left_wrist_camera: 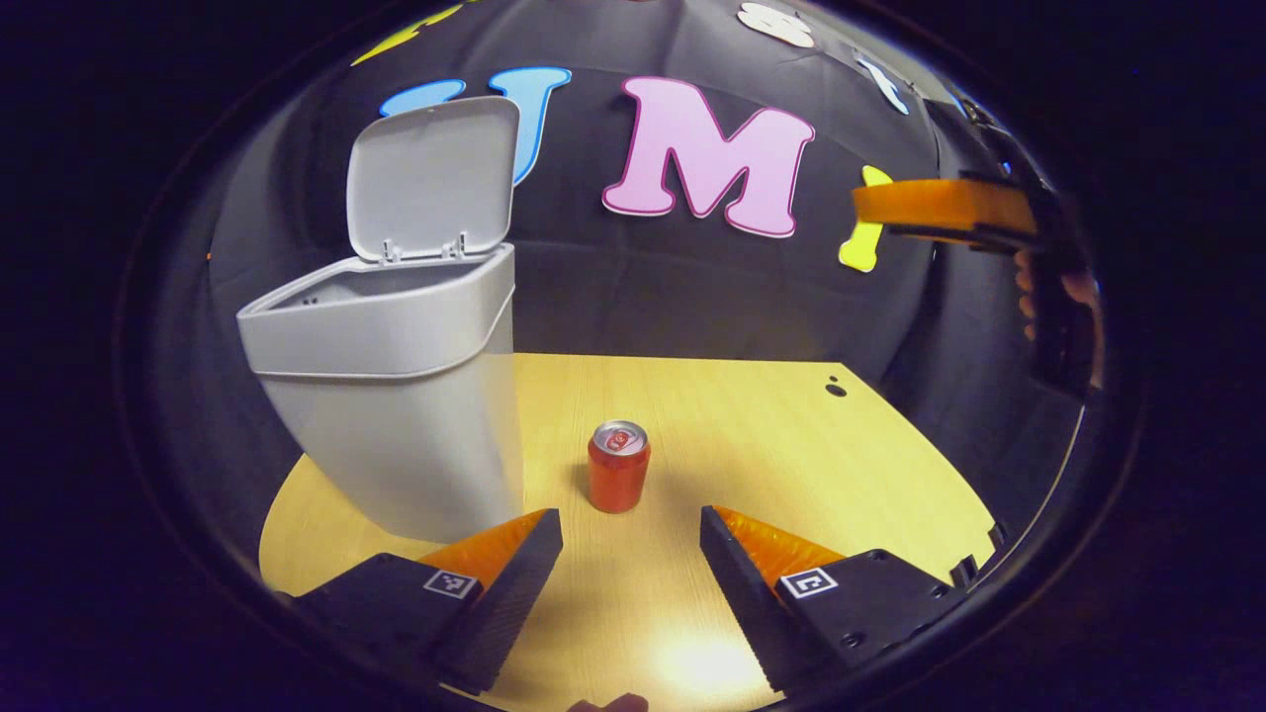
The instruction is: Press the lid of the desktop garbage bin to open it, pick up the crumpled paper on the desktop and throw it into the bin, then pick up the pop can on the desktop and drop it into the bin, and finally close the garbage bin lid.
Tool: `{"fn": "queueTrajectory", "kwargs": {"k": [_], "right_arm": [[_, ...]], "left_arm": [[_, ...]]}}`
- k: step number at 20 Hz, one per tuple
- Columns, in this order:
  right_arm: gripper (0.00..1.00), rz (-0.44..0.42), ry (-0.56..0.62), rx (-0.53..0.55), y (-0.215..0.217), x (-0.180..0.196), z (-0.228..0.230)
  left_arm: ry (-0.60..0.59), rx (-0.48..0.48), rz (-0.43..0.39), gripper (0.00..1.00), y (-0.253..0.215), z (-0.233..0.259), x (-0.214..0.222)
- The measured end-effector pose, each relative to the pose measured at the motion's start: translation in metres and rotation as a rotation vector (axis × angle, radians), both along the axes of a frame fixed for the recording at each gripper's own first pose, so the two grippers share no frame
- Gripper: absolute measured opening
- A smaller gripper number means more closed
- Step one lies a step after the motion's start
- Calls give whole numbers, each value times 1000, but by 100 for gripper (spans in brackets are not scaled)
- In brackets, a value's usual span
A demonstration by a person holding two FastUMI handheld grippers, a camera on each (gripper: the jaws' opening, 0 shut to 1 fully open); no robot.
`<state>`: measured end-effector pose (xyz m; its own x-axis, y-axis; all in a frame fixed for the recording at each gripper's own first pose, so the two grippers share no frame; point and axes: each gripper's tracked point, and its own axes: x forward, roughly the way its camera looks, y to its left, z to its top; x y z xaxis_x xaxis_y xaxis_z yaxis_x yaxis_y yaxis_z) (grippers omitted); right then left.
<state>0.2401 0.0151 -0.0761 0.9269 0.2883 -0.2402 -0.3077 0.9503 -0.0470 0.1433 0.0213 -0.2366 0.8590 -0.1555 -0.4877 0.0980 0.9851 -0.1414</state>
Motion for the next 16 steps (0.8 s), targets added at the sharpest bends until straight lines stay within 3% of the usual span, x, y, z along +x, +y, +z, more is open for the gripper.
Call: {"fn": "queueTrajectory", "kwargs": {"k": [6, 10, 16], "right_arm": [[97, -136, 23, -38, -79, -27, 1], [97, -173, 71, -1, -96, -40, -8], [97, -201, 71, -48, -117, -48, -9]], "left_arm": [[102, 35, -18, 95, -9, -62, 60], [128, 66, -68, 95, -20, -87, 95], [115, 125, -44, 95, -16, -103, 128]]}}
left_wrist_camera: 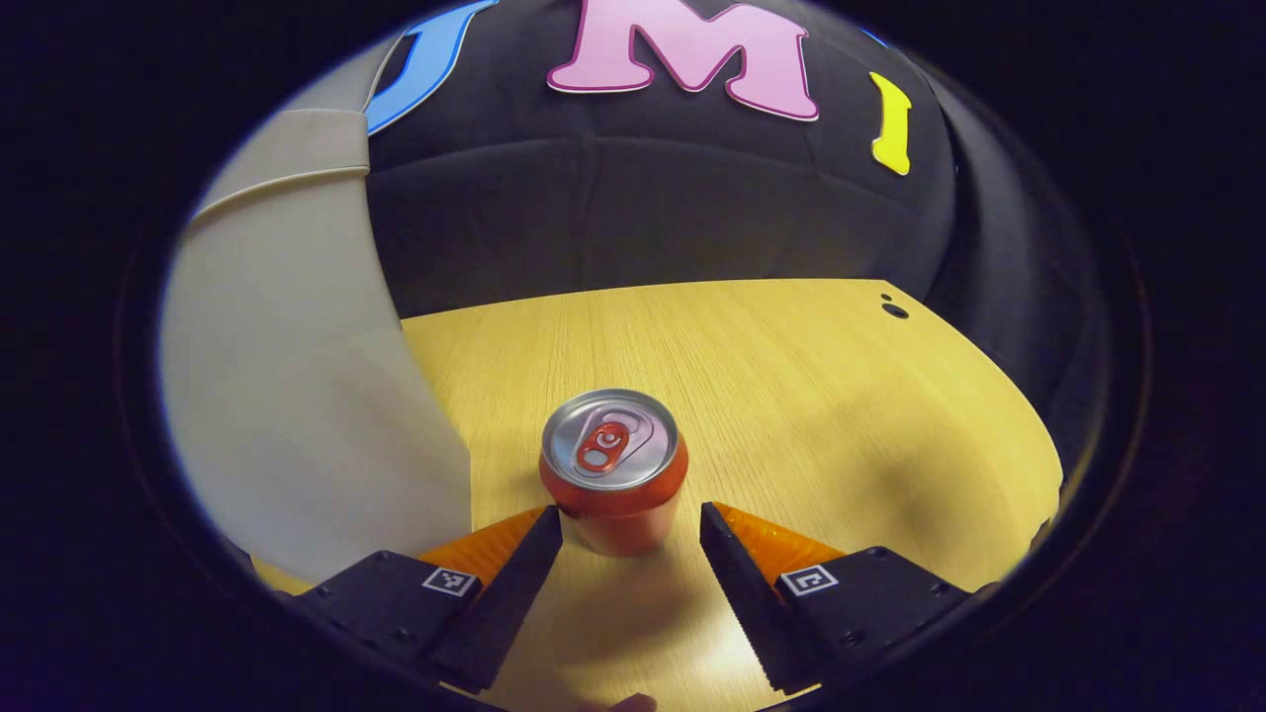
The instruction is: Press the lid of the desktop garbage bin to open it, pick up the crumpled paper on the desktop and throw it into the bin, then pick up the pop can on the desktop and drop it into the bin, and finally close the garbage bin lid.
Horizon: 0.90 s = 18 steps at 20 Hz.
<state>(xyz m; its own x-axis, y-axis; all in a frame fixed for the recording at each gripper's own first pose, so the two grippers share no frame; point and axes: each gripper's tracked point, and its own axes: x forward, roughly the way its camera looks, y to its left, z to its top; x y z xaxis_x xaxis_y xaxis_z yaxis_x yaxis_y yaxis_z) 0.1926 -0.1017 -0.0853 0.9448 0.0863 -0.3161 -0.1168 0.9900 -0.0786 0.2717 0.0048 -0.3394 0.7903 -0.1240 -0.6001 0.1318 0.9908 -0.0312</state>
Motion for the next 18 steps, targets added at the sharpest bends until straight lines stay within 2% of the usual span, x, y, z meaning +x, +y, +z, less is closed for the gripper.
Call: {"fn": "queueTrajectory", "kwargs": {"k": [5, 7, 10, 16, 18], "right_arm": [[97, 6, 29, -12, -3, -6, -7], [97, 19, 31, -23, -2, -8, -8], [97, 29, 31, -8, 0, -5, -6], [97, 63, 12, -1, 11, 3, -7], [97, 82, 10, 3, 16, 4, -7]], "left_arm": [[7, 16, 30, 95, 1, -9, 23], [-19, -6, 40, 95, 0, 2, 28], [-42, -9, 49, 87, 0, 22, 28], [-178, -21, -33, 85, -11, 106, 8], [-236, -18, -27, 85, -10, 141, 5]]}}
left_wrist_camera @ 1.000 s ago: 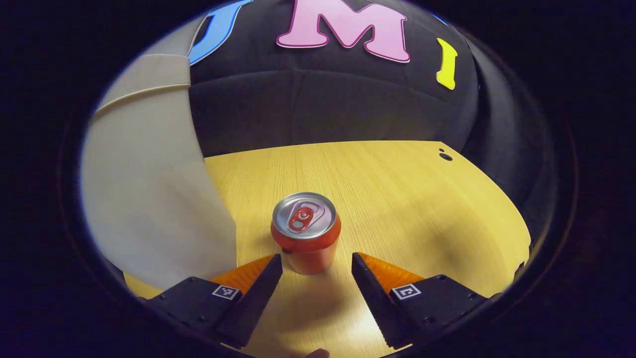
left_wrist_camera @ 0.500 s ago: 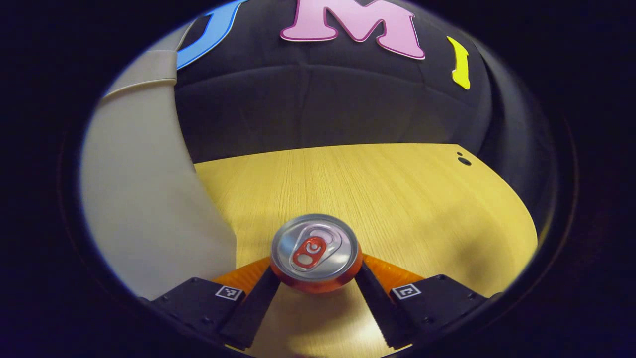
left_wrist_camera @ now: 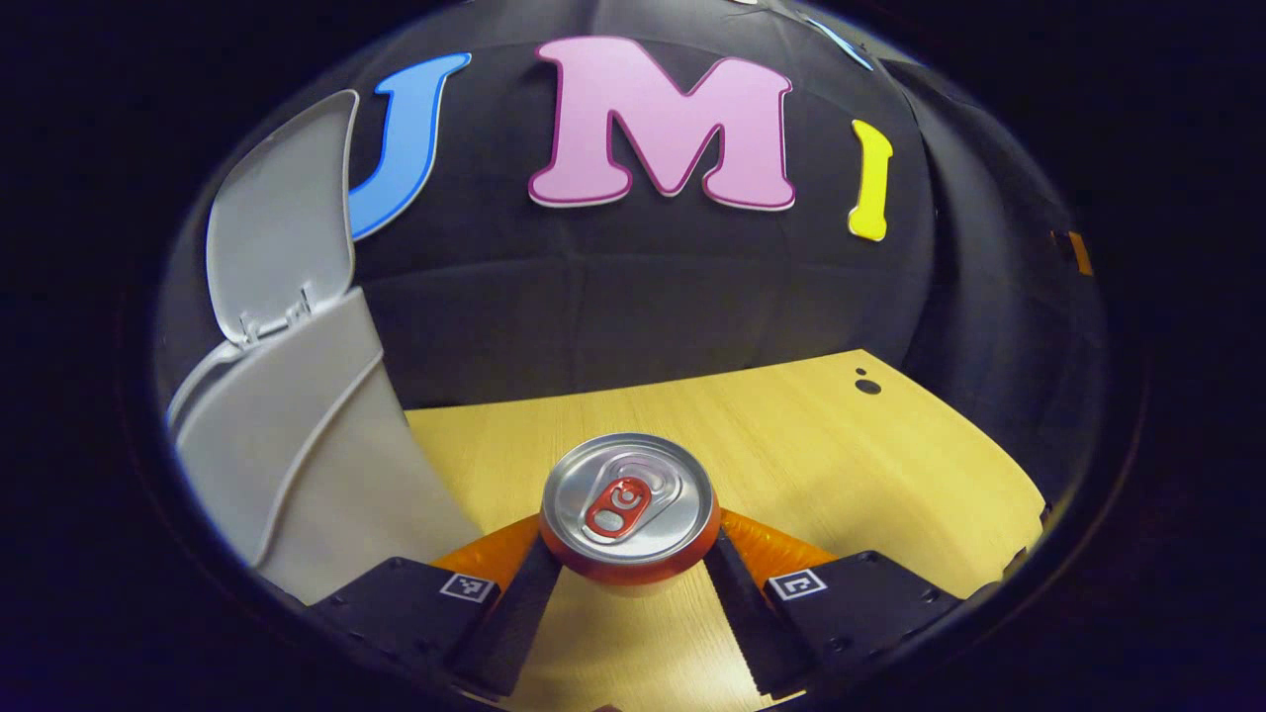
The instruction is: Press the lid of the desktop garbage bin to open it, pick up the crumpled paper on the desktop and throw it into the bin, then pick up the pop can on the desktop and drop it into the bin, and finally close the garbage bin lid.
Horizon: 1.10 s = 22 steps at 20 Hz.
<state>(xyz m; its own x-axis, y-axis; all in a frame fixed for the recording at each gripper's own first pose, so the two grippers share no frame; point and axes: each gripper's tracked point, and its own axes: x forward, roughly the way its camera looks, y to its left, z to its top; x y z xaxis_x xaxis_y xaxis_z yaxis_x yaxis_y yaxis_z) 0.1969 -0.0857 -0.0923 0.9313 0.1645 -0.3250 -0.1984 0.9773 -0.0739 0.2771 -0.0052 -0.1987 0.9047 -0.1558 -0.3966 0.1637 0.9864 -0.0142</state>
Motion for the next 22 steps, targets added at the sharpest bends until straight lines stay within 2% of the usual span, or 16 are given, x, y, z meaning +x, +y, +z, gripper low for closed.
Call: {"fn": "queueTrajectory", "kwargs": {"k": [4, 7, 10, 14, 16, 18, 22], "right_arm": [[97, 32, -22, 23, 5, 3, 5], [97, 42, -27, 45, 7, 5, 1], [97, 45, -22, 77, 9, 6, -2], [97, 49, -30, 83, 5, 3, -3], [97, 47, -25, 90, 3, 1, -4], [97, 46, -22, 103, 3, -1, -4], [97, 54, -25, 102, 6, -4, -3]], "left_arm": [[-66, -116, 47, 84, 14, 86, -5], [-131, -77, 85, 84, 47, 145, -10], [-146, -57, 137, 84, 78, 175, -19], [-155, 29, 253, 84, 135, 178, -26], [-131, 43, 313, 84, 163, 173, -32], [-74, 35, 358, 84, 180, 154, -34], [38, -31, 397, 87, 191, 113, -35]]}}
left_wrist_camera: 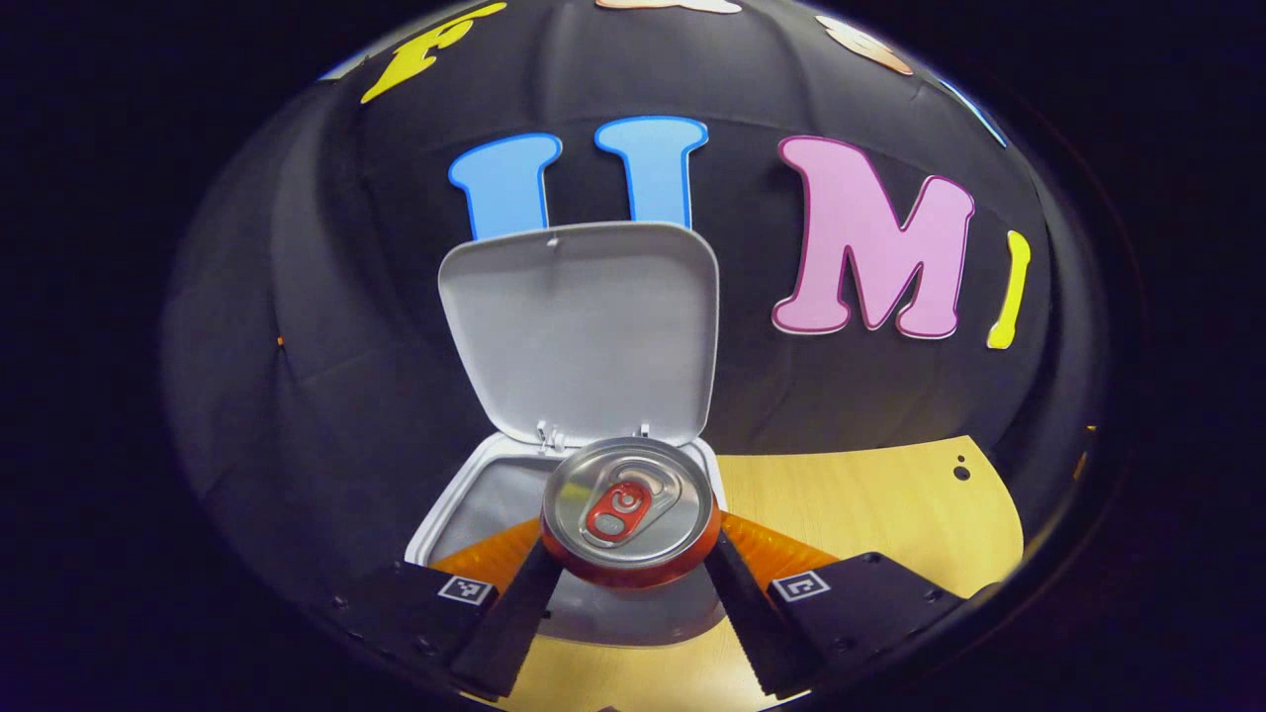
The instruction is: Press the lid of the desktop garbage bin to open it, pick up the crumpled paper on the desktop and throw it into the bin, then pick up the pop can on the desktop and drop it into the bin, and finally close the garbage bin lid.
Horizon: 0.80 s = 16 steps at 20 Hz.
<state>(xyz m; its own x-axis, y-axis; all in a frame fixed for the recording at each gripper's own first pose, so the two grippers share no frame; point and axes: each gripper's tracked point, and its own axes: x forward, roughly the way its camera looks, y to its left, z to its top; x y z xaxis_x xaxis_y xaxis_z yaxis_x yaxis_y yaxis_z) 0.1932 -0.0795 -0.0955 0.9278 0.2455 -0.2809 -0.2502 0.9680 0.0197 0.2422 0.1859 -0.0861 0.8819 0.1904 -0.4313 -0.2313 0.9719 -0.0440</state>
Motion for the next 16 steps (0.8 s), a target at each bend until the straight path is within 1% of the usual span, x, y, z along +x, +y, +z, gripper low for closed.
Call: {"fn": "queueTrajectory", "kwargs": {"k": [2, 5, 7, 10, 13, 16], "right_arm": [[97, 6, 0, -7, 0, -3, 0], [97, 8, -1, -15, -2, -6, -1], [97, 11, -1, -7, -2, -7, -2], [97, 25, 8, 9, 2, -6, -7], [97, 59, 8, 22, 8, -4, -9], [97, 112, 5, 45, 20, -4, -9]], "left_arm": [[-4, -6, 20, 87, 3, -2, 2], [-22, 50, 56, 88, 10, 6, 1], [-34, 82, 79, 91, 20, 14, 0], [-80, 80, 86, 93, 20, 35, -4], [-129, 96, 91, 93, 22, 59, -4], [-147, 95, 104, 93, 19, 80, -1]]}}
